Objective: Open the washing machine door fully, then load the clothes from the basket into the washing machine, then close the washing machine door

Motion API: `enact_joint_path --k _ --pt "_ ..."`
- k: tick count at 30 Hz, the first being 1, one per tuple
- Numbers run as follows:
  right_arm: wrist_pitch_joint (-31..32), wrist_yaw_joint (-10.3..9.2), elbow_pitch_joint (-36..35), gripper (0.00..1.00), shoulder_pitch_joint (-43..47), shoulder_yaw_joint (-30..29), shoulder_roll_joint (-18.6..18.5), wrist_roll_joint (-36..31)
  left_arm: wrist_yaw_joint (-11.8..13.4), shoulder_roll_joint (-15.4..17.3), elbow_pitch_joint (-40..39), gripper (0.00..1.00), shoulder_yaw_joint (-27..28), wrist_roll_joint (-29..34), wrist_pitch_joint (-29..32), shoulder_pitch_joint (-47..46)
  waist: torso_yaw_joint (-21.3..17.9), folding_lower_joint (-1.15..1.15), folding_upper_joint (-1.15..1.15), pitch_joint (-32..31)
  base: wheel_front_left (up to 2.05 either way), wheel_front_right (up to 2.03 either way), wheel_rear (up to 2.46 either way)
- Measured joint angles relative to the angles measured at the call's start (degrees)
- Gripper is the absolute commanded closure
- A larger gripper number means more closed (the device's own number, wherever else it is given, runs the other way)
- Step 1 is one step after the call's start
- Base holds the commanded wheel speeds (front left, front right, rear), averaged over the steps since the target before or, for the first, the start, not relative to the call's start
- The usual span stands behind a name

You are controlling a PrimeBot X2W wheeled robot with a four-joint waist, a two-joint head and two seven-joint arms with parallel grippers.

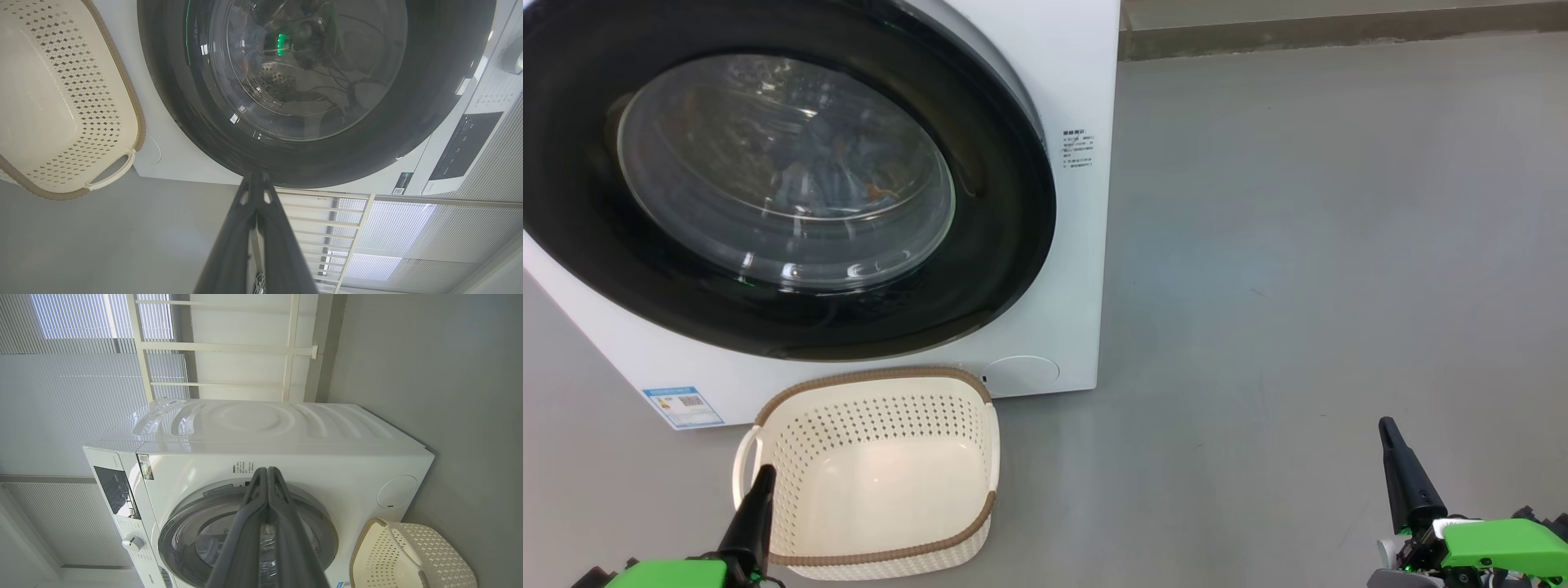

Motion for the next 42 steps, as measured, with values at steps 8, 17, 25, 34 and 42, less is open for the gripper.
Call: enact_joint_path --k 8,17,25,34,42 --pt "0.0 0.00 0.0 1.00 0.0 0.0 0.0 0.0 0.0 0.0 0.0 1.00 0.0 0.0 0.0 0.0 0.0 0.00 0.00 0.0 0.00 0.00 0.00" --pt "0.0 0.00 0.0 1.00 0.0 0.0 0.0 0.0 0.0 0.0 0.0 1.00 0.0 0.0 0.0 0.0 0.0 0.00 0.00 0.0 0.00 0.00 0.00" --pt "0.0 0.00 0.0 1.00 0.0 0.0 0.0 0.0 0.0 0.0 0.0 1.00 0.0 0.0 0.0 0.0 0.0 0.01 0.00 0.0 0.00 0.00 0.00" --pt "0.0 0.00 0.0 1.00 0.0 0.0 0.0 0.0 0.0 0.0 0.0 1.00 0.0 0.0 0.0 0.0 0.0 0.00 0.00 0.0 0.00 0.00 0.00" --pt "0.0 0.00 0.0 1.00 0.0 0.0 0.0 0.0 0.0 0.0 0.0 1.00 0.0 0.0 0.0 0.0 0.0 0.00 0.00 0.0 0.00 0.00 0.00"
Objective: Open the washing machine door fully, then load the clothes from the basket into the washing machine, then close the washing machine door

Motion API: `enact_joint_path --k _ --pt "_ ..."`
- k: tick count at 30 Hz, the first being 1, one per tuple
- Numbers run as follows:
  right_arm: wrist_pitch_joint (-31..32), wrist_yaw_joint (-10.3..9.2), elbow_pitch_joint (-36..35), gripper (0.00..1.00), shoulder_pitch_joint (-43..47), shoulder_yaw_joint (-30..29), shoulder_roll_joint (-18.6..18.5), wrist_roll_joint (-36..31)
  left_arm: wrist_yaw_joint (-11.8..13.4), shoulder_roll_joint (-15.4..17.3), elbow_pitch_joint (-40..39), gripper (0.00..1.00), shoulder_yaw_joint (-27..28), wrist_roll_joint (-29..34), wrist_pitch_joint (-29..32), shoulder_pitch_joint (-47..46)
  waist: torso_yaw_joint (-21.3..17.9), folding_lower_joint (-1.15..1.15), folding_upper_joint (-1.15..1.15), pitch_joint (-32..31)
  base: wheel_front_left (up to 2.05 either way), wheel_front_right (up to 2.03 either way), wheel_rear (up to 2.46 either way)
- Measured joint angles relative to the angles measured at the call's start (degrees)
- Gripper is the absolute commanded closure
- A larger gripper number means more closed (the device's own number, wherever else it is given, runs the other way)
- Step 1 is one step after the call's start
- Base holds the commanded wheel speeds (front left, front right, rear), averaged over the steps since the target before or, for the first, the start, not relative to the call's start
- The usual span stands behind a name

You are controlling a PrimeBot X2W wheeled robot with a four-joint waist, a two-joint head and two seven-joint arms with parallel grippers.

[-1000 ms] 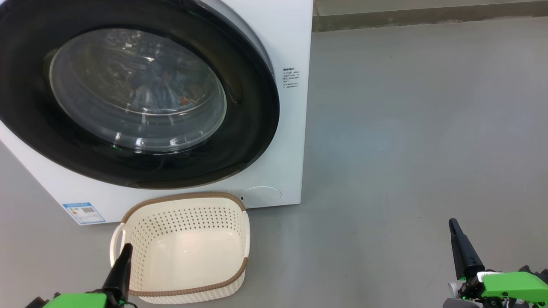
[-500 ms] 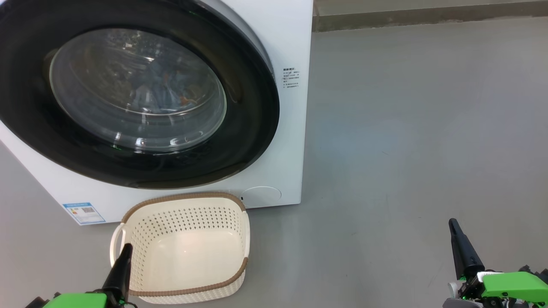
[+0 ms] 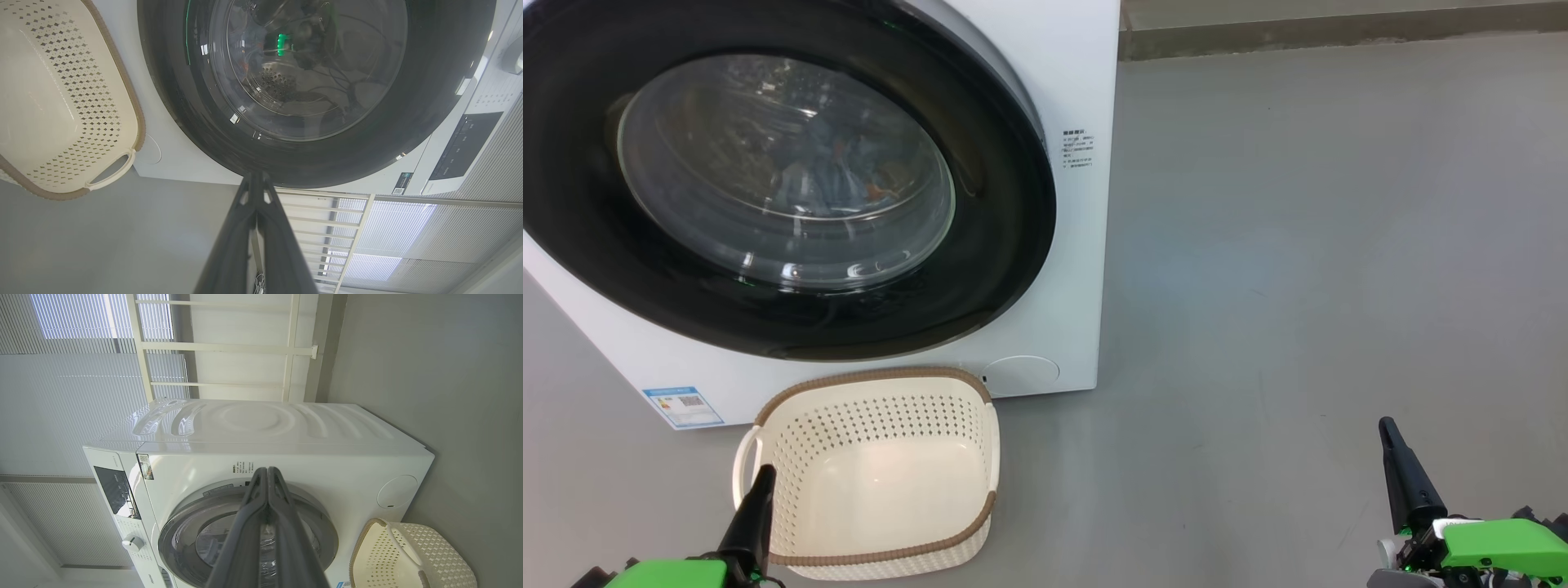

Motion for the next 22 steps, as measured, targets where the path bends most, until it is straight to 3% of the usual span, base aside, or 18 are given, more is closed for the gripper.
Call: enact_joint_path --k 22 --pt "0.0 0.00 0.0 1.00 0.0 0.0 0.0 0.0 0.0 0.0 0.0 1.00 0.0 0.0 0.0 0.0 0.0 0.00 0.00 0.0 0.00 0.00 0.00"
